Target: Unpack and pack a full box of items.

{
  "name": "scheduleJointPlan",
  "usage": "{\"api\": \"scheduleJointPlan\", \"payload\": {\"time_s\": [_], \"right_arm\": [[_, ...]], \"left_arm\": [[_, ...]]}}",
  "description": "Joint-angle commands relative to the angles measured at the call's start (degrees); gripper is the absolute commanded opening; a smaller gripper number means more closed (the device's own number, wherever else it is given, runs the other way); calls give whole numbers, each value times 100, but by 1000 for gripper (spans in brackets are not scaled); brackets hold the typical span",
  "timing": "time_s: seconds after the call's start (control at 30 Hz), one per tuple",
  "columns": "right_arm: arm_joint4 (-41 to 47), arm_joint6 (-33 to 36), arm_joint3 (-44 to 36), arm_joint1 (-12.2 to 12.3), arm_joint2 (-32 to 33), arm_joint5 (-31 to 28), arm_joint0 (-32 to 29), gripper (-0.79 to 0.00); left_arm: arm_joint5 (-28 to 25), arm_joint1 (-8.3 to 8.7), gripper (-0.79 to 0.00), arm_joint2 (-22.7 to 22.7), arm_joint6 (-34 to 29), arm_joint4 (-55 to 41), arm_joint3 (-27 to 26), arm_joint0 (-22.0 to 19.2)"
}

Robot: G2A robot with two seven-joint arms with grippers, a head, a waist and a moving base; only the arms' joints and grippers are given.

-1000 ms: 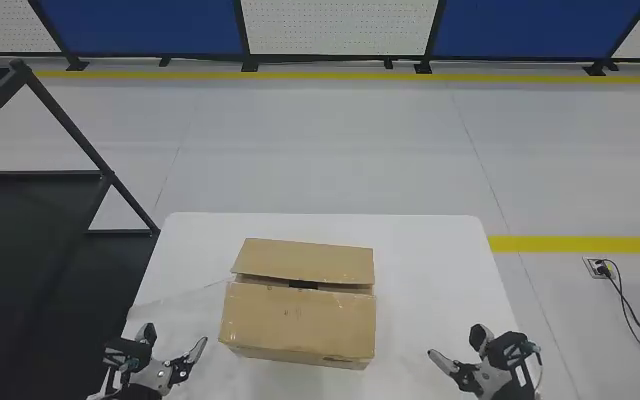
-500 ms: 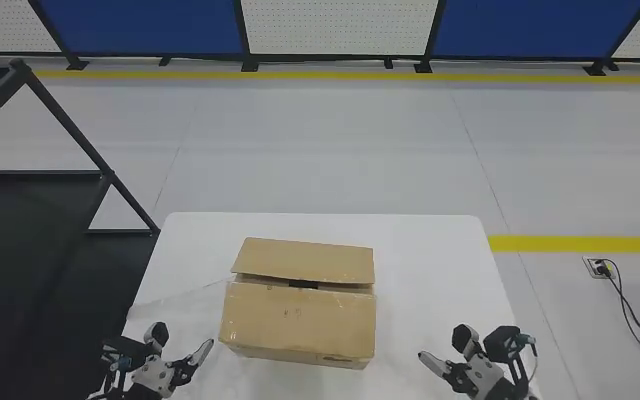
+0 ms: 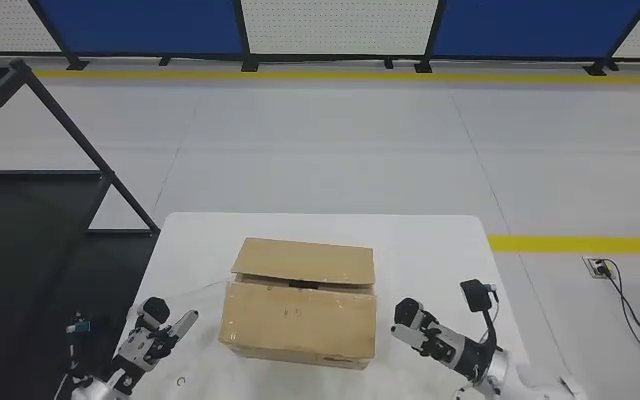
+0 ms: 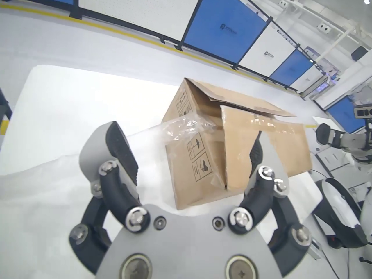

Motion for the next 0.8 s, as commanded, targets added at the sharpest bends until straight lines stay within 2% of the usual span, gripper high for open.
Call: {"api": "scheduleJointPlan", "payload": {"time_s": [0.0,0.23,0.33,0.6,0.77], "right_arm": [[-145,-23,-11,0,6,-6,-25,0],[-154,-110,71,-11,-116,27,19,0],[-211,-117,312,-33,-354,123,292,0],[-52,54,934,-66,-714,101,947,0],[825,518,1099,-74,-894,-482,1146,0]], "left_arm": [[13,-1,0,5,54,47,-2,4],[47,-6,0,100,-14,-102,1,-26],[30,3,0,209,-306,-567,9,-207],[49,70,0,124,-1127,-1602,247,-566],[76,84,0,134,-1156,-1707,325,-592]]}}
